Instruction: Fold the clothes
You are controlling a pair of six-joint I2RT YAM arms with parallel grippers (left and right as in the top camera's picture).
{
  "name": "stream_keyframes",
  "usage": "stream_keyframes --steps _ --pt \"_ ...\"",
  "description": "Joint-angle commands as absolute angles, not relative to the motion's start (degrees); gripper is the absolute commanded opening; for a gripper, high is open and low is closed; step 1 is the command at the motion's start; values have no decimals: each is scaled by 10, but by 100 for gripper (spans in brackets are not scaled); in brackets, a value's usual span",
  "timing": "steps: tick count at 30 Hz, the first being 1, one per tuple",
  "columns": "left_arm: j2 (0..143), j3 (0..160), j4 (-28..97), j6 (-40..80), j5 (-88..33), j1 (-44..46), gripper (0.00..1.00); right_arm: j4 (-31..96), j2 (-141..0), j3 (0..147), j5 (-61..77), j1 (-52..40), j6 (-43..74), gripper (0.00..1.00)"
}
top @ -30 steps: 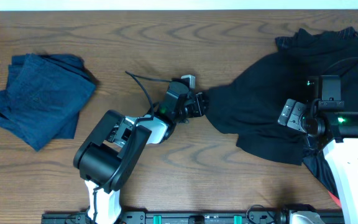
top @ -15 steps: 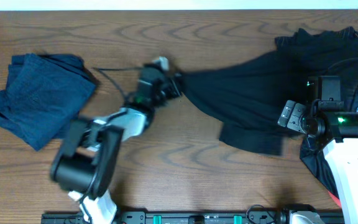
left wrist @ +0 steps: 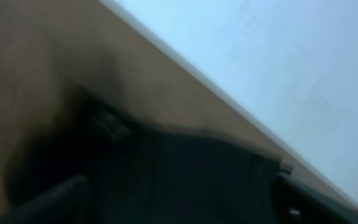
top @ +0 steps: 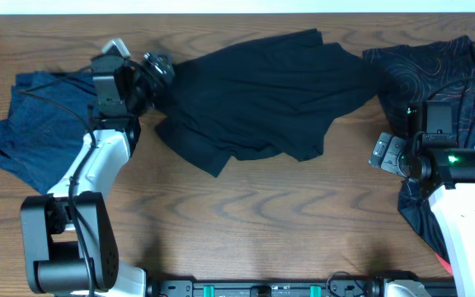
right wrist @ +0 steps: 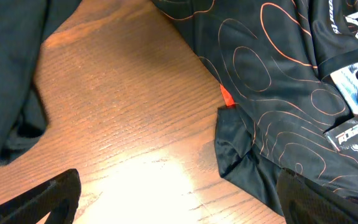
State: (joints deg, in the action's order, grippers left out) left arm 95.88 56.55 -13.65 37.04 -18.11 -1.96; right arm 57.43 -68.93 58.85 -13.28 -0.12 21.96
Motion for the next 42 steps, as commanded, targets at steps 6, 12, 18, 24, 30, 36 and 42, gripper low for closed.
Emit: stream_keyframes --steps 6,12,18,24,30,36,42 --pt "957 569 119 352 -339 36 98 575 -684 591 -133 4 227 99" --pt "958 562 270 294 -333 98 98 575 -684 591 -133 4 227 99" --pt "958 533 290 304 -246 159 98 575 -684 591 -133 4 227 99" --pt "960 514 235 320 -223 198 94 577 -684 591 -132 4 227 99" --pt "975 514 235 320 -183 206 34 579 -684 591 -133 4 227 99" --pt "974 514 277 319 -183 203 6 581 -684 591 -133 4 224 99" --pt "939 515 375 274 -171 153 6 570 -684 591 -133 4 220 99"
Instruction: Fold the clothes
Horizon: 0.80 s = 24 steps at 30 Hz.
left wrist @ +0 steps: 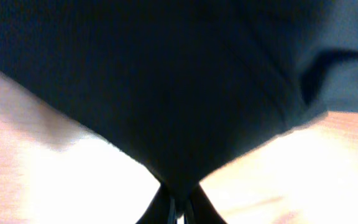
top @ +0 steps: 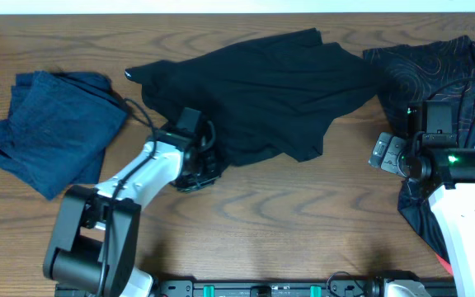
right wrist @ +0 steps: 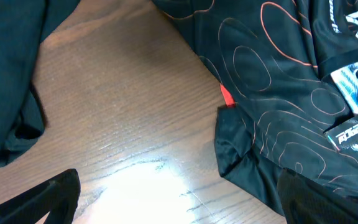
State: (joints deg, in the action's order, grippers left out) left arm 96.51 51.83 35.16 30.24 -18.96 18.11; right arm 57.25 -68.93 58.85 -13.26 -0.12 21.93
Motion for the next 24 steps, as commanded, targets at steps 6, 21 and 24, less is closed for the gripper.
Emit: stream_keyframes --steps 6,21,24 --pt "860 517 417 242 -80 54 6 567 -687 591 -133 4 220 99" --pt "772 521 462 232 -153 -24 95 561 -708 591 -126 4 220 99" --pt "772 521 503 231 -190 -13 95 560 -708 591 -124 4 220 99"
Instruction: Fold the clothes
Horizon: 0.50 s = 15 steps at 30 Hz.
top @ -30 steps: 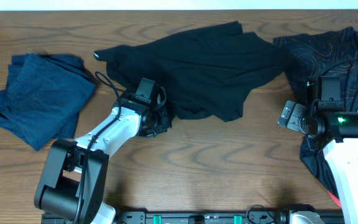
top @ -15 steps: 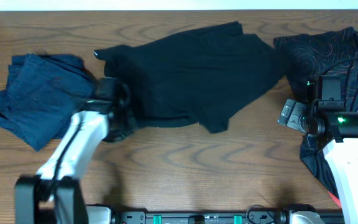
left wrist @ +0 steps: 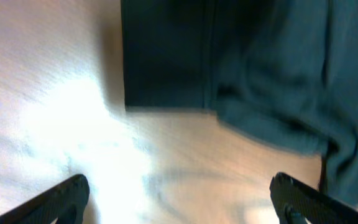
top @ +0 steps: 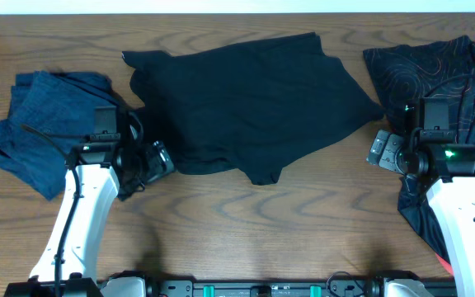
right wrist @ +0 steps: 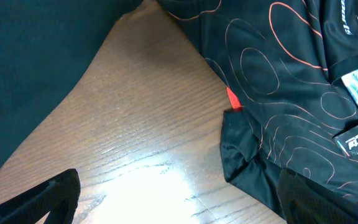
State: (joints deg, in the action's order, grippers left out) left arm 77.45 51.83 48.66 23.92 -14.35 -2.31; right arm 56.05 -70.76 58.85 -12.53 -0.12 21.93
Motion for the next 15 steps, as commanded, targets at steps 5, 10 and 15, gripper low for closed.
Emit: stream_keyframes --steps 5,10,15 --pt "772 515 503 232 -215 29 90 548 -709 591 -75 4 179 99" --pt "777 514 464 278 -215 92 81 548 -709 591 -70 4 179 99" --pt "795 498 395 345 -214 151 79 550 -709 591 -70 4 179 99"
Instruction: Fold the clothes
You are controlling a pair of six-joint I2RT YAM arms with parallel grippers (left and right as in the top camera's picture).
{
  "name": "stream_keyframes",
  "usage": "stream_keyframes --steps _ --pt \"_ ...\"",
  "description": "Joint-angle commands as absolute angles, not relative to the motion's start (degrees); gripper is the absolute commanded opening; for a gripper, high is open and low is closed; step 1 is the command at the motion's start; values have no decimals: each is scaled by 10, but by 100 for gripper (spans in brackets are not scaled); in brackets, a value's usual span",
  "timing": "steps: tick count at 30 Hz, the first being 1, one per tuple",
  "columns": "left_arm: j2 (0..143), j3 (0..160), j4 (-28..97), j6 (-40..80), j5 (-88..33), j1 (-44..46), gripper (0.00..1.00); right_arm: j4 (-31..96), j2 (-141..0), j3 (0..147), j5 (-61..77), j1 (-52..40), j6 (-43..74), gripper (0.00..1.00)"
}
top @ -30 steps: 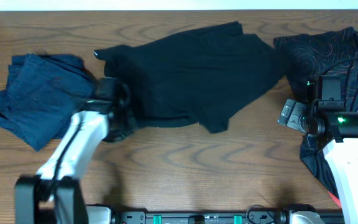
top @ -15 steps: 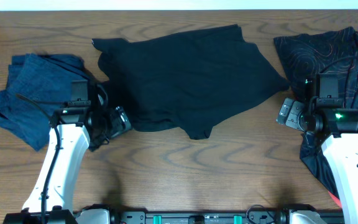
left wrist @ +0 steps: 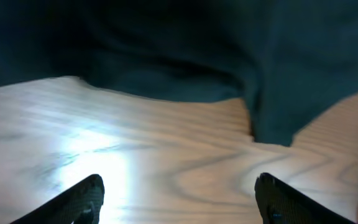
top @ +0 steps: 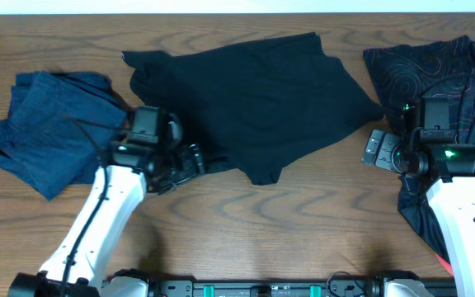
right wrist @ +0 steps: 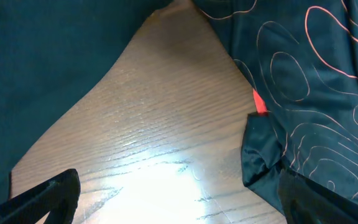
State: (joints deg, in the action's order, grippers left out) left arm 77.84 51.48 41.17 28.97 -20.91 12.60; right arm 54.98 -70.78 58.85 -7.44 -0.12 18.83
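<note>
A black garment (top: 254, 91) lies spread across the middle back of the wooden table (top: 303, 223). My left gripper (top: 192, 161) is open just off its lower left edge, nothing between the fingers. In the left wrist view the garment (left wrist: 166, 43) fills the top, with the left gripper (left wrist: 179, 202) over bare wood. My right gripper (top: 378, 150) is open near the garment's right corner. The right wrist view has the black garment (right wrist: 55, 74) on the left and the right gripper (right wrist: 179, 202) empty.
A crumpled blue garment (top: 52, 132) lies at the left. A black garment with red contour lines (top: 435, 66) lies at the right edge, partly under my right arm, and shows in the right wrist view as patterned cloth (right wrist: 303, 81).
My left gripper has moved right, from beside the blue garment to the black garment's lower left edge. The right gripper has shifted slightly left. The black garment lies the same.
My left gripper was at the bunched black garment's upper left corner. Then it was shut on the garment's lower left edge. Then the garment lay wider and flatter and the gripper stood open to its left, and now under its lower edge.
</note>
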Motion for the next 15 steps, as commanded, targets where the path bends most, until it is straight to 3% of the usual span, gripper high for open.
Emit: stream_keyframes --steps 1,15 --pt "802 496 384 355 -214 160 78 550 -709 591 -70 4 179 99" --pt "957 487 244 415 -214 207 78 558 -709 591 -70 4 179 99"
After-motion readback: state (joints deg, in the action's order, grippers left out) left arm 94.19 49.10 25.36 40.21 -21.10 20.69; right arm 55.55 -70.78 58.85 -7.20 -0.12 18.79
